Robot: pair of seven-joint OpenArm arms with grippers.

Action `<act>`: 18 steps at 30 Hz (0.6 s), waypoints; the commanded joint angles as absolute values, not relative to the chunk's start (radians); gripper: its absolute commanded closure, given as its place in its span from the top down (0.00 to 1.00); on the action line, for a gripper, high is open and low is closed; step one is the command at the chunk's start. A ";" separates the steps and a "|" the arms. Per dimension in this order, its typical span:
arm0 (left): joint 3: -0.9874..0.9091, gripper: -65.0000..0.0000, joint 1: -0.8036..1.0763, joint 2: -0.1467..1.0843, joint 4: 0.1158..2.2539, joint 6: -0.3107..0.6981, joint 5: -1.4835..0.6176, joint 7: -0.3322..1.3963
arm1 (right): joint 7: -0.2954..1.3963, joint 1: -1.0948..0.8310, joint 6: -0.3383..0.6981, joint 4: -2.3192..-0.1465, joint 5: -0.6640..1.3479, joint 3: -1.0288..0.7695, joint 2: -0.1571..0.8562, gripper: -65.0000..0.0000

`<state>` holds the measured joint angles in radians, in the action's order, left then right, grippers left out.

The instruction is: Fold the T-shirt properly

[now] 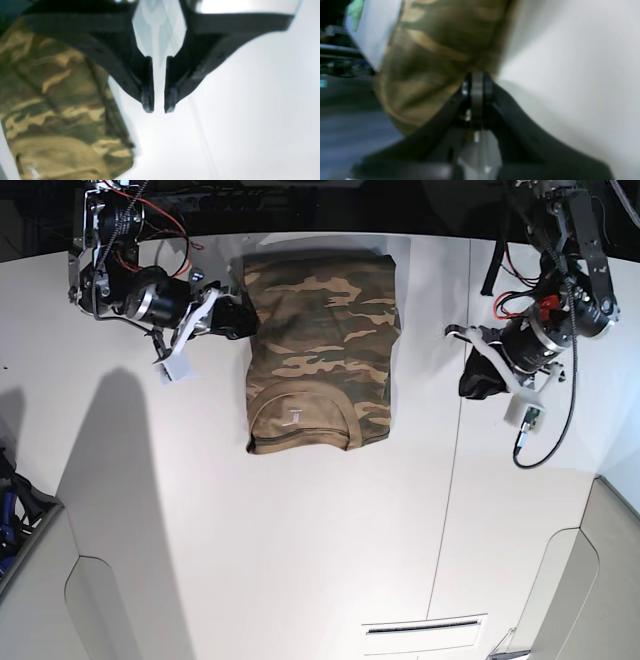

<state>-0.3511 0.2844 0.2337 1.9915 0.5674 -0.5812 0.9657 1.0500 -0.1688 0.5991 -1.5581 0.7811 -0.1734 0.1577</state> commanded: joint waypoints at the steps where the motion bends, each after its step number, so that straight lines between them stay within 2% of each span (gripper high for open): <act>1: -0.372 0.13 0.314 0.241 2.033 0.572 -0.595 0.948 | 1.049 -0.159 0.606 -1.587 0.801 -0.193 0.192 0.00; 4: -0.427 0.13 0.418 0.241 2.091 0.572 -0.595 0.948 | 1.091 -0.164 0.606 -1.618 0.817 -0.221 0.254 0.00; 9: -0.517 0.13 0.627 0.234 2.147 0.569 -0.595 0.947 | 1.181 -0.215 0.607 -1.686 0.952 -0.232 0.346 0.00; 18: -0.584 0.13 0.912 0.179 2.149 0.583 -0.578 0.995 | 1.222 -0.422 0.614 -1.750 1.033 -0.232 0.477 0.00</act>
<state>-0.5770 0.8989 0.1745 2.1319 0.5751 -0.5690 1.0035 1.2266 -0.4221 0.6098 -1.7355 1.0142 -0.2260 0.4625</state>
